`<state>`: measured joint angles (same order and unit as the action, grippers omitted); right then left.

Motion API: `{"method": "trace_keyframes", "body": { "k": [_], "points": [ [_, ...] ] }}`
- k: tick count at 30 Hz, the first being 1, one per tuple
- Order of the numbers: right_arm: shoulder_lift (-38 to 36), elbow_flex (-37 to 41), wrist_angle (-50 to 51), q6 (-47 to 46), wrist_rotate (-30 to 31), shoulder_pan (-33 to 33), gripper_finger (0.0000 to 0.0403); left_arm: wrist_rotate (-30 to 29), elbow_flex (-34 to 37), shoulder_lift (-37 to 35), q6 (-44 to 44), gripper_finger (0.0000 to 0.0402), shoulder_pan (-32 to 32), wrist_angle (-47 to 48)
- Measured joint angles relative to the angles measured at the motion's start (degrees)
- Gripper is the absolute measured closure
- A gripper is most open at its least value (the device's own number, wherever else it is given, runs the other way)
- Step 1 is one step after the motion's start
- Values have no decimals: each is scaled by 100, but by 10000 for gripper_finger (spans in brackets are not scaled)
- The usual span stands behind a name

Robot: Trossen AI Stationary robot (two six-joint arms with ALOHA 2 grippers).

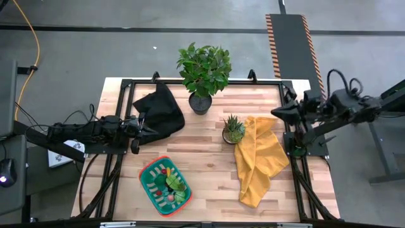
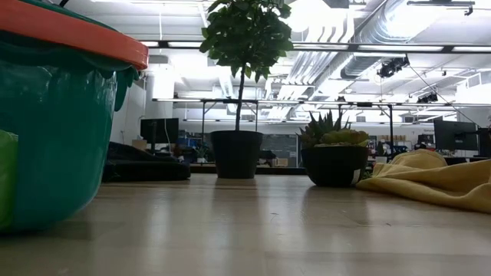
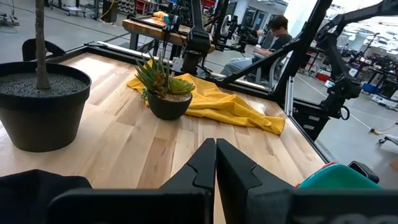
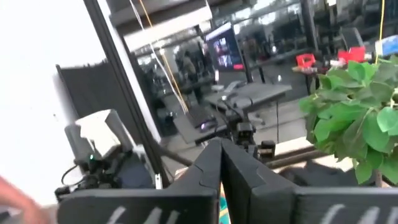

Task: Pick and placing Produce into tupperware
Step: Return to Home Position

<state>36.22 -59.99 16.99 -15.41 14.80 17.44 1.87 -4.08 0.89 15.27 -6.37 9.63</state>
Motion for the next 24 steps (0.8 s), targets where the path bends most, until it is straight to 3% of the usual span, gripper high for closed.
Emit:
{"method": "trace_keyframes", "body": {
  "k": [8,20,24],
  "points": [
    [-1098,1900,-1744,171,-32,-25,403,0,0,0,2,401,0,-2],
    [-1998,2275,-478,533,-184,-1161,403,0,0,0,2,399,0,-4],
    [-2611,2887,-965,667,-278,-1276,403,1,0,0,2,400,0,-4]
  ]
}}
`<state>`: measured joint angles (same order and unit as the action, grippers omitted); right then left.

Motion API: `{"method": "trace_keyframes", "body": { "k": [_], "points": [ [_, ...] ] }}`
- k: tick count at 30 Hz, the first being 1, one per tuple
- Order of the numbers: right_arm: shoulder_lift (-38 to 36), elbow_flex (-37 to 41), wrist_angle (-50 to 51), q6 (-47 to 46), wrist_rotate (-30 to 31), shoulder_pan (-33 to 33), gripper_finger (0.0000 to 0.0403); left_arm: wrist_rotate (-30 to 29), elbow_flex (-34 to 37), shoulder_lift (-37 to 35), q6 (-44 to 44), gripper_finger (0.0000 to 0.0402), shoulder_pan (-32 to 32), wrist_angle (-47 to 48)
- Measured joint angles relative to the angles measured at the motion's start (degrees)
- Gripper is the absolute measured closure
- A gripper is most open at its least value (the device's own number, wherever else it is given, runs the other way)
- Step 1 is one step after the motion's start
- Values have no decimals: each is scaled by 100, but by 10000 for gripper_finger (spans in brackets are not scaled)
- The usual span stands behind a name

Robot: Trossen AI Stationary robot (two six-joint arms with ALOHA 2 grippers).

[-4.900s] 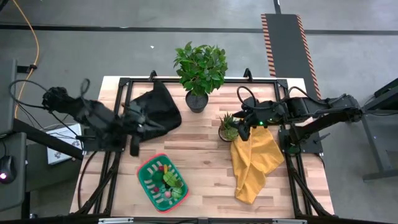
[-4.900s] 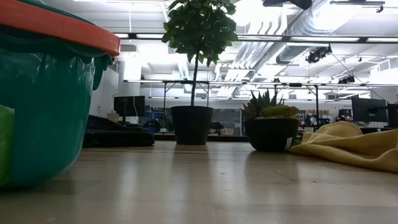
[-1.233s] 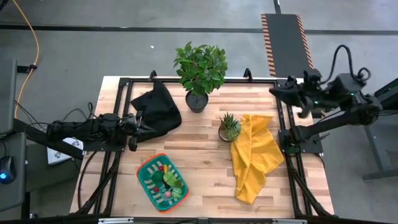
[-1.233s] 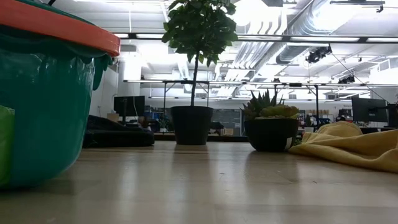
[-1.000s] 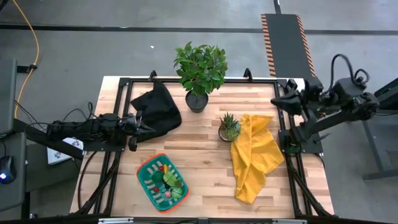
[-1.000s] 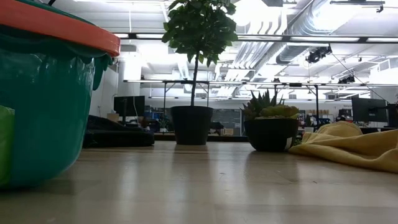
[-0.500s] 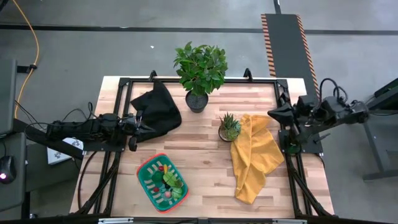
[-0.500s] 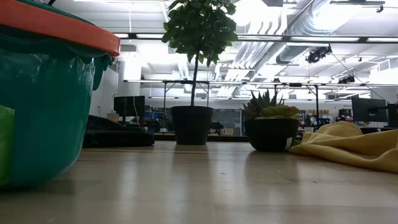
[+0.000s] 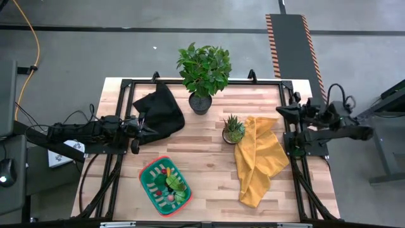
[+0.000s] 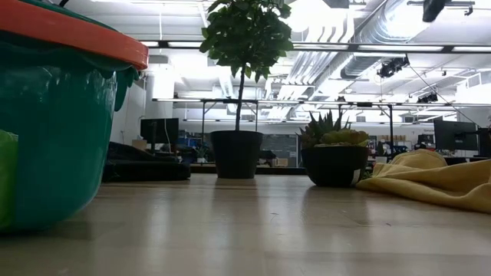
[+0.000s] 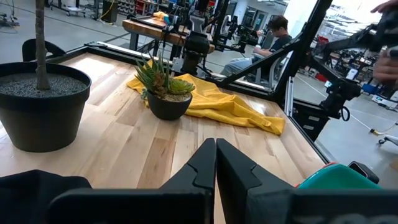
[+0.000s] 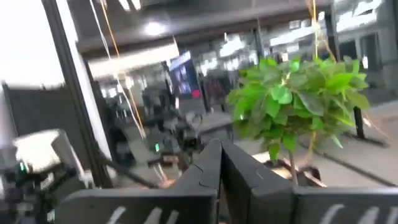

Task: Pick and placing Produce into tupperware
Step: Return to Home Position

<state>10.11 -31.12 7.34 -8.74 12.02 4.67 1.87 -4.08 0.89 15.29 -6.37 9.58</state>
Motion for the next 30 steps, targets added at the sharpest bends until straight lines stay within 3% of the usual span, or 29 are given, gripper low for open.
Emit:
{"method": "trace_keyframes", "body": {
  "k": [8,16,20,30],
  "points": [
    [-999,1479,-1153,-164,94,-93,403,2,0,-2,0,399,0,-3],
    [-983,2550,-2421,-317,-190,-108,403,2,1,-2,1,399,0,-2],
    [-984,2867,-2932,-287,-298,-108,403,2,0,-2,0,399,0,-2],
    [-984,3056,-2756,285,-661,-184,403,2,0,-2,2,399,0,2]
  ]
}}
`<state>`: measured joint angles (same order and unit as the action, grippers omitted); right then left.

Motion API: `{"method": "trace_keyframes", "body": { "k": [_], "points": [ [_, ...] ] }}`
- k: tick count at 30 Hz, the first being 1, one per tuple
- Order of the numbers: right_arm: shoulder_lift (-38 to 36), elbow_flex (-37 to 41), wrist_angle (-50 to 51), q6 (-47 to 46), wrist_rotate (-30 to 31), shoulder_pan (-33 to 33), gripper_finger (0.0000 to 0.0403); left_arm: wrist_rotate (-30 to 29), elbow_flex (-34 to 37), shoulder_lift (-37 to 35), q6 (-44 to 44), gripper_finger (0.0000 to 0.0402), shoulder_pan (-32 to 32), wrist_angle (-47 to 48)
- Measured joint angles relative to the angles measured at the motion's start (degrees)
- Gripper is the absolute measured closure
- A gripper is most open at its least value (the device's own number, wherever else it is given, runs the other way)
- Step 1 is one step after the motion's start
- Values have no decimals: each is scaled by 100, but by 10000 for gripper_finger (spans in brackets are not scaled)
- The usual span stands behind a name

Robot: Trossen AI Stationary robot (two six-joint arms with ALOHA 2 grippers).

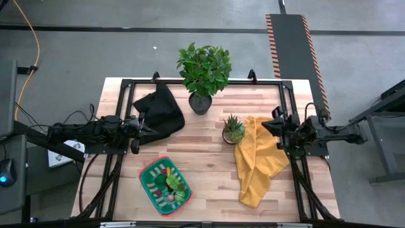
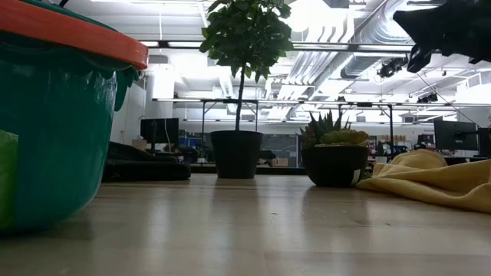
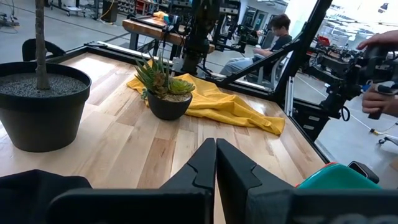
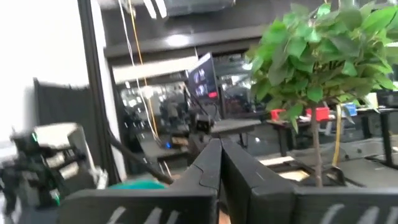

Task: Pick and placing Produce into tupperware
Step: Return to Home Position

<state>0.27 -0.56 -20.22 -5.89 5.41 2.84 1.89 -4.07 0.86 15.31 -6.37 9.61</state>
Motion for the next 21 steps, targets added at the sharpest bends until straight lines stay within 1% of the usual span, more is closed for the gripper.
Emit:
{"method": "trace_keyframes", "body": {
  "k": [3,7,13,17,21],
  "points": [
    [0,0,308,234,0,1,403,0,0,0,0,401,0,0],
    [0,0,808,175,-2,1,403,0,0,0,0,399,0,0],
    [0,2,1188,142,-2,1,403,0,0,0,-1,401,0,0],
    [0,2,1797,109,-2,-1,403,0,0,0,-1,399,0,0],
    [0,4,1854,-17,-7,-1,403,0,0,0,0,399,0,-1]
  ]
}}
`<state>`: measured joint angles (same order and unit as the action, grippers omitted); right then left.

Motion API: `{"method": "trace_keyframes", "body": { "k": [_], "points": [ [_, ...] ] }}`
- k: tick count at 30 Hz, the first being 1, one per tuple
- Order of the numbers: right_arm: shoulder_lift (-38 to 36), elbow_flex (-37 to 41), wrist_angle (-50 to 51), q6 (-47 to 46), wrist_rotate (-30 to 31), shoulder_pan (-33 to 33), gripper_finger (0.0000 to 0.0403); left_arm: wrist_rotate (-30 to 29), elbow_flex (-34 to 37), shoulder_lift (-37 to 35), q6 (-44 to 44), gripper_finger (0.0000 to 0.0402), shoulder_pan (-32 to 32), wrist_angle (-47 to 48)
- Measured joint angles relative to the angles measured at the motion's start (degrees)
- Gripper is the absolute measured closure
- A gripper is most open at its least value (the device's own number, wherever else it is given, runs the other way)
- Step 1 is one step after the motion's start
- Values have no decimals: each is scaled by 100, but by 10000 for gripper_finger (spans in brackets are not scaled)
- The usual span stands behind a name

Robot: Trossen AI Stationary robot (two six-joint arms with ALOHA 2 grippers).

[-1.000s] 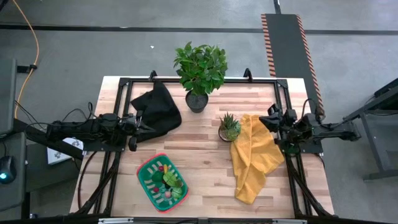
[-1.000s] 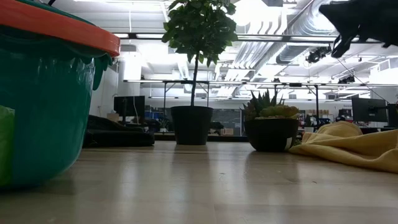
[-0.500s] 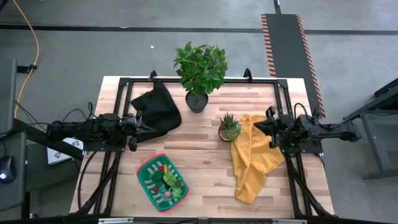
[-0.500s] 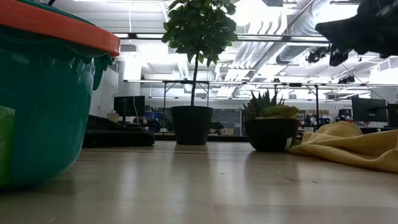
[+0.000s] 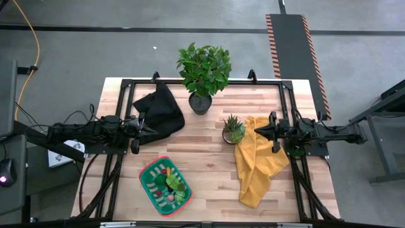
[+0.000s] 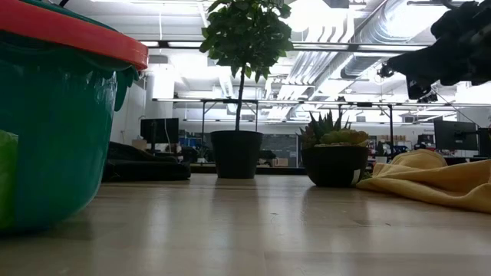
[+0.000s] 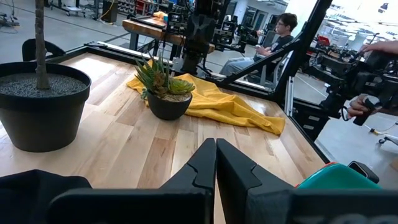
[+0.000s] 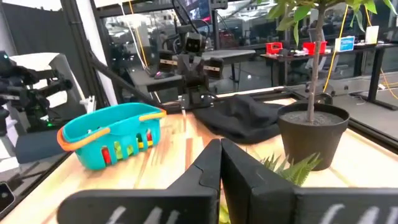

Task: Pick and placing Produce into tupperware
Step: Return to Home Position

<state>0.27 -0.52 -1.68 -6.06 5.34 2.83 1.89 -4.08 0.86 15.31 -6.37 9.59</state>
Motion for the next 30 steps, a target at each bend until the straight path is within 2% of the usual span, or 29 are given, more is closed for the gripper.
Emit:
{"method": "trace_keyframes", "body": {
  "k": [30],
  "points": [
    [85,3,7,-149,-44,-17,402,0,0,0,0,399,0,-1]
  ]
}}
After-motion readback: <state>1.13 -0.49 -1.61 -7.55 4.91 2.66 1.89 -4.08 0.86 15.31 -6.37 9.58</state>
